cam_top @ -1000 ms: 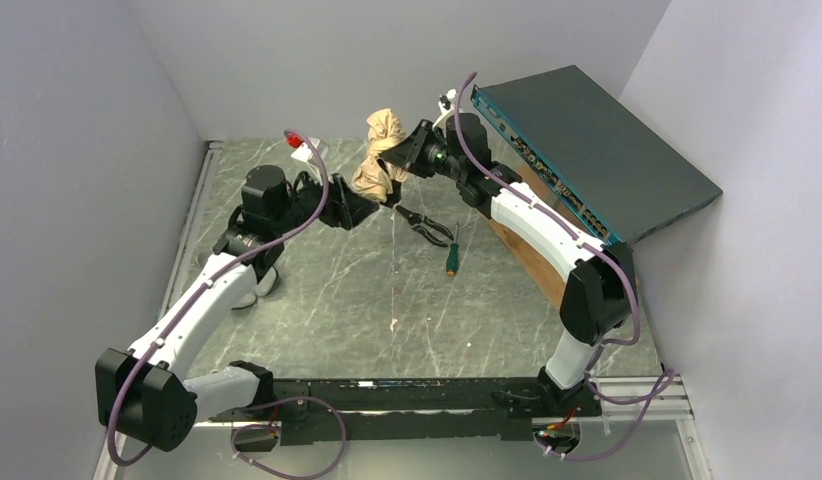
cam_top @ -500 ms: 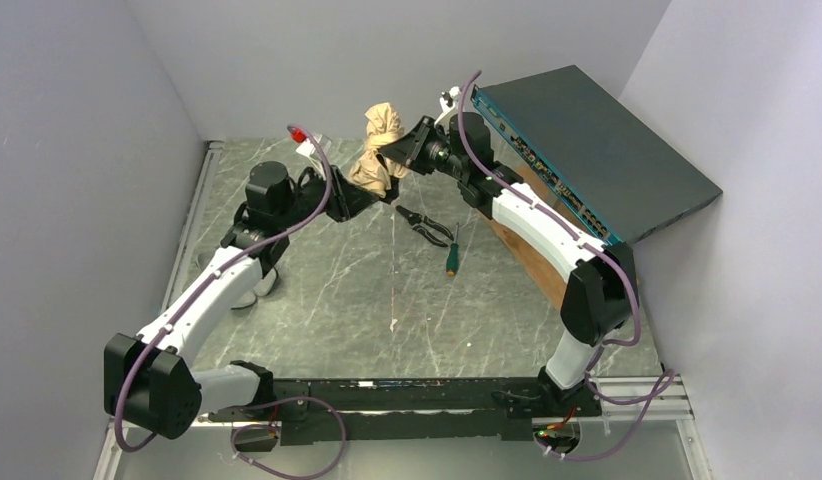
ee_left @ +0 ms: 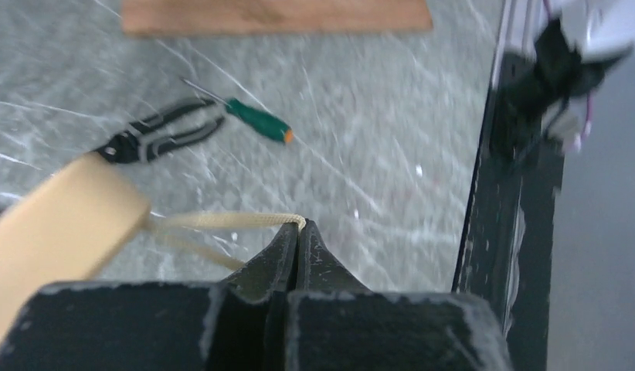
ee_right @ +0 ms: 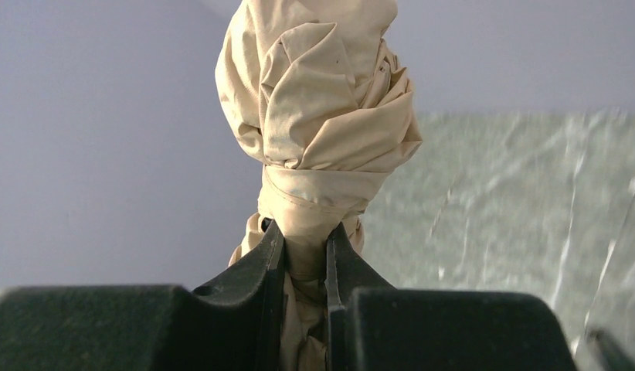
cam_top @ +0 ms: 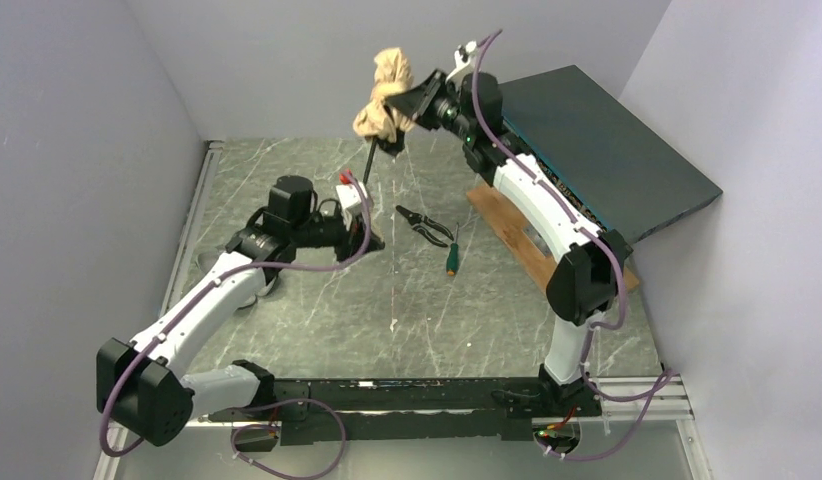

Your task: Open the umbrella

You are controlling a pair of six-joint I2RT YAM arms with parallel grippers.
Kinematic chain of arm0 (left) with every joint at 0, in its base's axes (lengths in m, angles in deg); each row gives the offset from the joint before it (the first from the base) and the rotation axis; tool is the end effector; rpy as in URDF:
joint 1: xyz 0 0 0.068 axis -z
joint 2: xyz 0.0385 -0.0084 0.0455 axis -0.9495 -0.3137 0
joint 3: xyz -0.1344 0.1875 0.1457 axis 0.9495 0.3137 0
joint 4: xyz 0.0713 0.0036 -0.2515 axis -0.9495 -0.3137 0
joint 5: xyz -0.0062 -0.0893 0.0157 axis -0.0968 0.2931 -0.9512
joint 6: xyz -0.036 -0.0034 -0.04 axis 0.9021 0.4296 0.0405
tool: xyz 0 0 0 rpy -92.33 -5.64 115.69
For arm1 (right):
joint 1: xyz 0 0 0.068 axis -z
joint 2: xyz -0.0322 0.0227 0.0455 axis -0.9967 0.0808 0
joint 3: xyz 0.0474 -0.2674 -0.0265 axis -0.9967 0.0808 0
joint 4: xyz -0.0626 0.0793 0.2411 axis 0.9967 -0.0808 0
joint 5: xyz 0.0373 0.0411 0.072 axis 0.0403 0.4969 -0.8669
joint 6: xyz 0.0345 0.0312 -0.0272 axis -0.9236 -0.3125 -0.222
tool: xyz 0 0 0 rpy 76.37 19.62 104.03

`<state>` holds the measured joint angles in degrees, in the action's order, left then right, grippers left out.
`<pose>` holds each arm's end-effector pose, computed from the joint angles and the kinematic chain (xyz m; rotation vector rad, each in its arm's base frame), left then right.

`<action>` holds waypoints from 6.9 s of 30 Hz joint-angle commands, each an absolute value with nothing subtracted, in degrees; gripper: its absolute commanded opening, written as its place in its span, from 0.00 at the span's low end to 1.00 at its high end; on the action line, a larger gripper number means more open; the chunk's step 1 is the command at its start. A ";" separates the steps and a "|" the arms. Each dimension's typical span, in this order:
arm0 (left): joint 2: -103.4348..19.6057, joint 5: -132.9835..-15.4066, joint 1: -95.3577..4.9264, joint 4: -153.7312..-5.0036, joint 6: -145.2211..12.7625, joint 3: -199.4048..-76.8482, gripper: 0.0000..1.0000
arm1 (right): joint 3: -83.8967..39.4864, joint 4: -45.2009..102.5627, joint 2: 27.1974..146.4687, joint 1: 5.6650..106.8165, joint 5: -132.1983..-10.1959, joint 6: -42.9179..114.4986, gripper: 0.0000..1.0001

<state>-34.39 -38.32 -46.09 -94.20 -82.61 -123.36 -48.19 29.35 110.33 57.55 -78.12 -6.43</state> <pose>0.2272 -0.1364 0.3333 0.9977 1.7158 -0.9930 0.3872 0.2144 0.4109 0.1137 1.7643 1.2128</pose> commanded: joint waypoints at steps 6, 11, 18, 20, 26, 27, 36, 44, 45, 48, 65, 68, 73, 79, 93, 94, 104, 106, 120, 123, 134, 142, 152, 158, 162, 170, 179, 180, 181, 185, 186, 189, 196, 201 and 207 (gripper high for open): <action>-27.10 -31.52 -39.68 -133.13 -120.77 -118.69 0.00 | -74.25 42.36 118.63 66.04 -70.97 -1.06 0.00; -28.62 -30.95 -38.62 -145.25 -130.03 -119.07 0.00 | -76.80 42.83 120.60 68.31 -70.81 0.54 0.00; -23.32 -36.92 -38.67 -127.12 -113.53 -118.84 0.79 | -67.57 44.17 117.01 66.24 -75.50 -1.45 0.00; -22.30 -39.79 -38.71 -121.76 -109.21 -120.41 0.98 | -63.59 42.90 115.46 64.91 -75.92 -2.70 0.00; -19.05 -51.68 -38.72 -109.36 -100.64 -125.50 1.00 | -51.05 41.98 110.05 60.41 -77.72 -5.43 0.00; -17.97 -53.11 -38.97 -107.26 -99.75 -125.48 1.00 | -49.21 42.11 109.26 59.92 -77.93 -5.40 0.00; -16.29 -52.62 -46.28 -104.72 -92.39 -127.36 1.00 | -44.37 43.51 107.20 57.39 -81.53 -2.43 0.00; -26.66 -26.64 -66.11 -106.47 -75.02 -137.79 1.00 | -34.48 50.29 102.32 56.00 -102.39 7.88 0.00; -27.05 -25.35 -67.38 -105.24 -73.90 -137.51 1.00 | -33.88 49.99 101.67 55.98 -103.83 8.96 0.00; -27.74 -25.17 -68.08 -104.86 -74.62 -136.40 1.00 | -32.68 50.10 99.92 55.67 -107.95 11.66 0.00; -27.56 -26.58 -63.42 -95.43 -70.35 -130.66 1.00 | -31.16 44.37 96.27 48.17 -116.98 21.14 0.00; -27.91 -25.32 -62.68 -93.41 -68.49 -129.44 0.88 | -31.30 44.29 95.95 47.43 -118.09 21.13 0.00; -27.68 -22.80 -62.57 -92.39 -68.07 -128.86 0.38 | -32.04 39.91 95.35 47.41 -118.76 24.43 0.20; -27.12 -23.01 -62.57 -91.99 -67.87 -129.08 0.00 | -32.82 34.11 93.29 47.69 -116.97 27.17 0.67; -26.08 -17.98 -62.42 -79.88 -53.47 -126.80 0.00 | -22.58 28.83 87.38 46.25 -105.63 42.08 1.00; -25.98 -18.11 -62.32 -80.09 -53.63 -126.81 0.00 | -23.23 28.99 88.30 45.86 -106.31 42.08 0.99; -23.37 -17.87 -62.05 -79.67 -51.47 -125.67 0.00 | -23.09 30.92 91.02 43.35 -104.14 40.08 0.36; -22.43 -18.41 -62.09 -80.37 -51.14 -125.51 0.00 | -23.26 30.27 90.91 43.35 -103.77 40.28 0.07; -9.33 -16.52 -69.44 -94.36 -65.56 -120.29 0.84 | -20.79 37.20 86.20 47.67 -119.08 30.12 0.00; -6.24 -14.31 -69.46 -89.08 -63.92 -115.68 0.81 | -20.89 37.34 86.54 47.60 -124.04 29.77 0.00; -8.68 -11.20 -68.39 -80.30 -60.20 -115.53 0.61 | -20.90 31.36 85.99 45.77 -130.03 33.36 0.00; -10.53 -14.06 -65.74 -76.30 -55.49 -116.55 0.49 | -19.85 29.87 84.99 45.20 -125.49 34.93 0.00; -12.70 -16.55 -63.20 -77.65 -56.67 -120.12 0.42 | -21.06 27.36 85.97 44.39 -123.67 37.44 0.00; -12.74 -16.37 -61.76 -79.86 -56.96 -121.03 0.19 | -21.94 26.26 86.87 43.88 -121.48 38.85 0.00; -12.39 -17.25 -61.61 -83.92 -57.72 -121.80 0.00 | -21.98 25.90 86.68 43.79 -116.31 39.27 0.00; -10.63 -12.86 -61.53 -85.08 -56.54 -121.63 0.00 | -22.44 23.32 88.02 43.88 -101.11 42.05 0.00; -11.44 -7.90 -60.00 -80.30 -53.65 -125.37 0.00 | -20.69 23.51 89.91 45.74 -96.38 39.51 0.00; -11.27 -7.56 -59.88 -82.06 -55.39 -125.71 0.00 | -20.48 24.01 90.25 46.62 -96.84 37.87 0.00; -11.02 -7.06 -59.81 -83.76 -56.38 -125.93 0.00 | -20.22 24.41 90.30 47.26 -97.29 36.82 0.00; -9.10 -6.42 -59.67 -84.33 -56.99 -124.65 0.00 | -19.74 25.08 90.19 48.63 -98.15 36.38 0.00; -8.72 -6.66 -59.67 -84.22 -57.06 -124.34 0.00 | -19.82 24.83 90.20 48.65 -98.61 36.93 0.00; -8.21 -11.56 -60.10 -90.84 -61.20 -124.93 0.29 | -18.83 26.19 89.51 48.76 -102.02 37.04 0.00; -7.46 -22.84 -63.86 -93.82 -62.40 -120.16 0.84 | -16.74 29.01 87.21 48.75 -116.64 35.92 0.00; -9.06 -25.28 -63.83 -91.93 -63.77 -118.02 0.82 | -15.84 29.01 85.49 48.33 -118.89 35.46 0.00; -13.12 -25.09 -62.09 -85.80 -58.44 -118.10 0.73 | -16.67 28.65 85.46 47.16 -117.67 37.90 0.00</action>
